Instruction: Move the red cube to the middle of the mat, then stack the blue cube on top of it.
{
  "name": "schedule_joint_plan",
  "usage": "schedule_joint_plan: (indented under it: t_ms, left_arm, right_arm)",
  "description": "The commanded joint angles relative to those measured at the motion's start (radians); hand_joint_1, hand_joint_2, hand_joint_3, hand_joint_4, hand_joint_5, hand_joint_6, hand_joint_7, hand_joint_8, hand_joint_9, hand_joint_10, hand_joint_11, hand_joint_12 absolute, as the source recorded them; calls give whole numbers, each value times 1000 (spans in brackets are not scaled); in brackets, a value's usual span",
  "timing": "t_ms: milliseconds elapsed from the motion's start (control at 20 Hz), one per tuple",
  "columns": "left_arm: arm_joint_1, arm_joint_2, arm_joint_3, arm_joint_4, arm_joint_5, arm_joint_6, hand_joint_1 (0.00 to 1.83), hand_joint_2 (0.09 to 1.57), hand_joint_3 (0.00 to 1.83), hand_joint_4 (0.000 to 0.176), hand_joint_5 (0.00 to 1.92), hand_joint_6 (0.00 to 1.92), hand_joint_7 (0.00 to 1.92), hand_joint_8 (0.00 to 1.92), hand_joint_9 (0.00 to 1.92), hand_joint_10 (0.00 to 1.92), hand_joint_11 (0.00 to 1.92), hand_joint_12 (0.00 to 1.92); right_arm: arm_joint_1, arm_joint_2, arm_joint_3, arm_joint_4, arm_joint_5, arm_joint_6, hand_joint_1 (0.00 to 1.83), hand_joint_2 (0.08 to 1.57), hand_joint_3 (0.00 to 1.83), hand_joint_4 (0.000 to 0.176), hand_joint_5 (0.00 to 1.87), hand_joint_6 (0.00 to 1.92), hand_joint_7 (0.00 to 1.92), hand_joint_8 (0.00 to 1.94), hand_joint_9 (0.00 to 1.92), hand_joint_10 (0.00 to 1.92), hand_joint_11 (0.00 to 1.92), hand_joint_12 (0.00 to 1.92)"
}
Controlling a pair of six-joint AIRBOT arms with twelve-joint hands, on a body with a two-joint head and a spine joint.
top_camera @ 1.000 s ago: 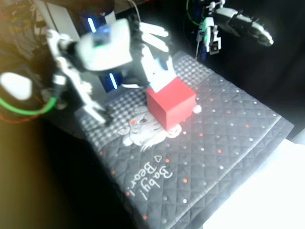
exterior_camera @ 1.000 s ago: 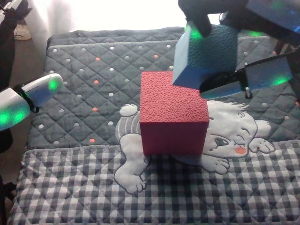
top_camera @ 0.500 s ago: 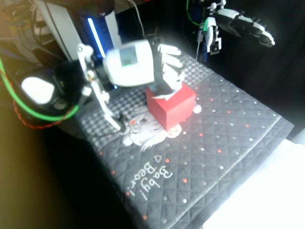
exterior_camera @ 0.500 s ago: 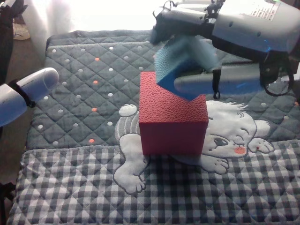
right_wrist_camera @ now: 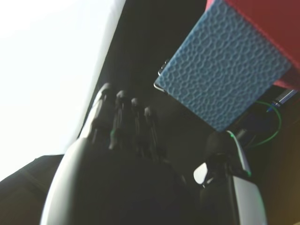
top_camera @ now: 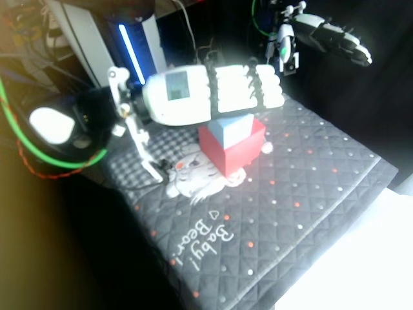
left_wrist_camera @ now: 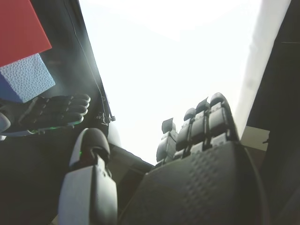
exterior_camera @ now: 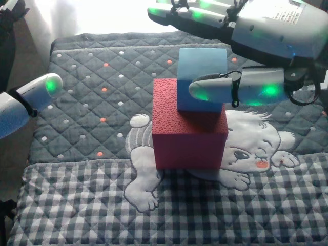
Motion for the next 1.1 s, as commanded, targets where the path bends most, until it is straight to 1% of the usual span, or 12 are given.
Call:
schedule_joint_plan:
  t_ms: [0,200,350,400,450,600,650,750,850,950,1000,1050]
  left_arm:
    - [-2,2,5,23,-129,-9,480,1116,6,175,0,0,0,0,0,0,0,0]
    - [5,7,-4,37,-155,-10,497,1108,1,164,0,0,0,0,0,0,0,0]
    - [23,19,-17,37,-183,-10,503,1107,0,162,0,0,0,0,0,0,0,0]
    - [23,21,-16,40,-183,-10,494,1088,0,144,0,0,0,0,0,0,0,0]
    - [23,23,-16,43,-183,-10,415,1062,0,170,0,0,0,0,0,0,0,0]
    - [22,36,-17,61,-183,-10,382,1058,0,174,0,0,0,0,0,0,0,0]
    - [22,40,-17,69,-183,-11,423,1079,0,148,0,0,0,0,0,0,0,0]
    - [19,49,-17,84,-183,-14,453,1088,3,144,0,0,0,0,0,0,0,0]
    - [10,62,-15,118,-183,-20,391,1103,7,159,0,0,0,0,0,0,0,0]
    - [-8,69,-12,140,-183,-22,391,1101,6,161,0,0,0,0,0,0,0,0]
    - [-19,73,-10,151,-183,-25,389,1154,25,173,0,0,0,0,0,0,0,0]
    - [-35,80,-6,168,-183,-27,427,1172,25,175,0,0,0,0,0,0,0,0]
  right_arm:
    - [14,43,-18,35,148,4,269,1245,0,0,0,0,0,0,0,0,0,0]
    - [-92,225,-128,247,310,-199,213,1221,0,0,0,0,0,0,0,0,22,11]
    - [-193,296,-151,375,388,-232,203,1217,0,0,0,0,0,0,0,0,28,16]
    - [-215,311,-161,409,395,-269,353,1176,0,0,0,0,0,0,0,0,5,2]
    - [-252,338,-184,465,422,-329,282,1224,0,0,0,0,0,0,0,0,0,0]
    - [-340,385,-221,556,500,-402,309,1225,0,0,0,0,0,0,0,0,0,0]
    - [-370,404,-242,590,520,-453,301,1242,0,14,0,0,0,0,0,0,0,0]
    - [-405,425,-266,619,552,-499,298,1263,9,34,0,0,0,0,0,0,0,0]
    - [-476,441,-288,663,645,-512,274,1303,22,59,0,0,0,0,0,0,0,0]
    - [-530,454,-308,702,731,-527,271,1310,23,63,0,0,0,0,0,0,0,0]
    - [-572,465,-323,725,789,-540,398,1322,24,114,0,0,0,0,0,0,11,6]
    - [-617,478,-340,748,858,-549,391,1406,0,128,0,0,0,0,0,0,1,146]
